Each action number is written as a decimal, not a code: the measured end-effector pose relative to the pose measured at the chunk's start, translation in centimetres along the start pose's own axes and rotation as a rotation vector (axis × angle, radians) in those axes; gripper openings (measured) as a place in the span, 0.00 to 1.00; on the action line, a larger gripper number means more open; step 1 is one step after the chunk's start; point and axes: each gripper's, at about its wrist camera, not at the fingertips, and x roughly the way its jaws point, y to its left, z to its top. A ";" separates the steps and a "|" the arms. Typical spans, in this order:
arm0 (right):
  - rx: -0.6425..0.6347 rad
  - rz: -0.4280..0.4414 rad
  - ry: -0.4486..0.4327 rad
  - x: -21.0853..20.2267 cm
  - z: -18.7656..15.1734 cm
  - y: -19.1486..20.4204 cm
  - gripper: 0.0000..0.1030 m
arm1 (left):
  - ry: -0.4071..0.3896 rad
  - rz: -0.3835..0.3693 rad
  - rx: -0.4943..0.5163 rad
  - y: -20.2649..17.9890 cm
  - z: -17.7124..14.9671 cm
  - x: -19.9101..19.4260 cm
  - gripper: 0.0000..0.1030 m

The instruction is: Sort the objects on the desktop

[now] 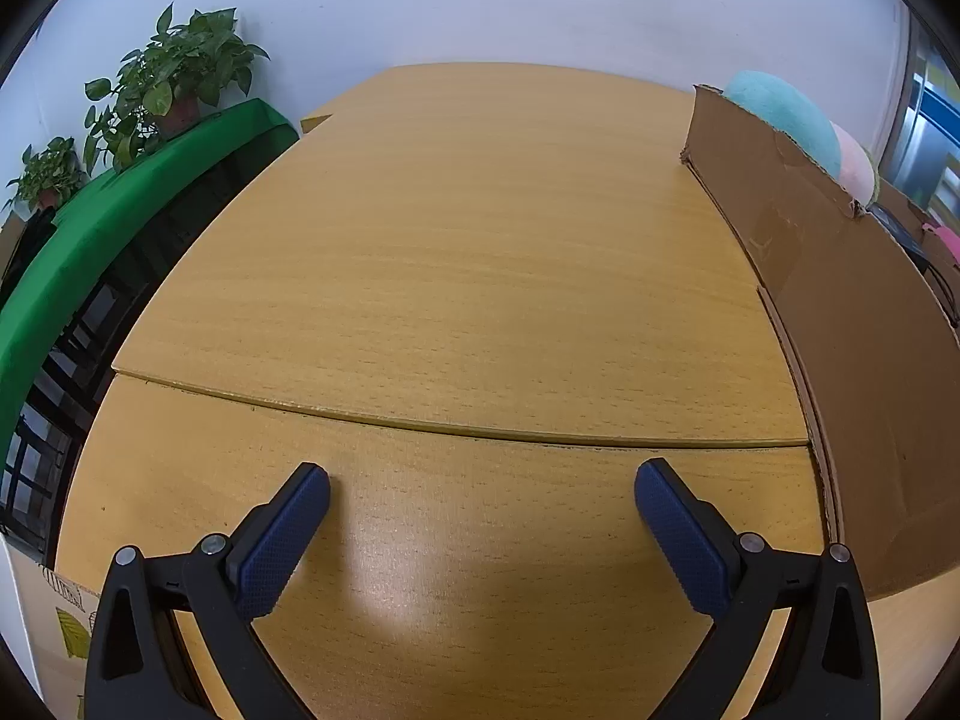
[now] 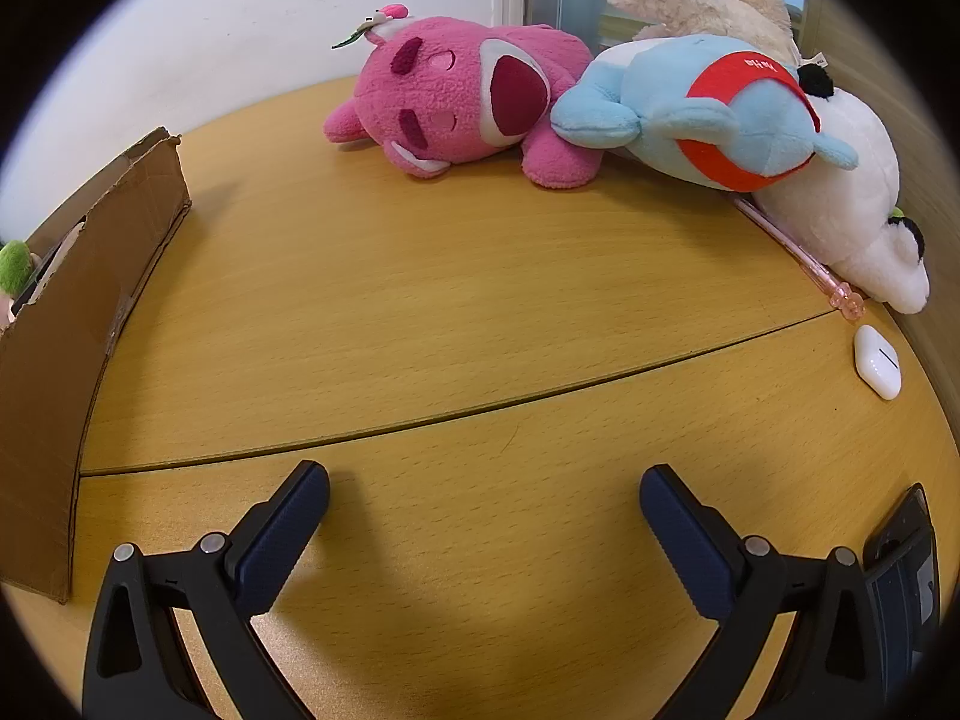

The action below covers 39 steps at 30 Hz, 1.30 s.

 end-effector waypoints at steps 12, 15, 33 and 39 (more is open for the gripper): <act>0.000 0.001 -0.001 0.1 0.1 -0.1 1.00 | -0.002 -0.005 0.002 -0.2 -0.1 0.3 1.00; 0.000 0.001 -0.002 0.1 0.1 -0.1 1.00 | 0.000 -0.009 0.011 -0.5 0.5 0.7 1.00; 0.000 0.001 -0.003 0.2 0.0 -0.1 1.00 | 0.002 0.030 -0.047 -0.6 0.1 1.0 1.00; 0.000 0.001 -0.003 0.2 0.0 0.0 1.00 | 0.002 0.031 -0.048 -0.6 0.0 1.0 1.00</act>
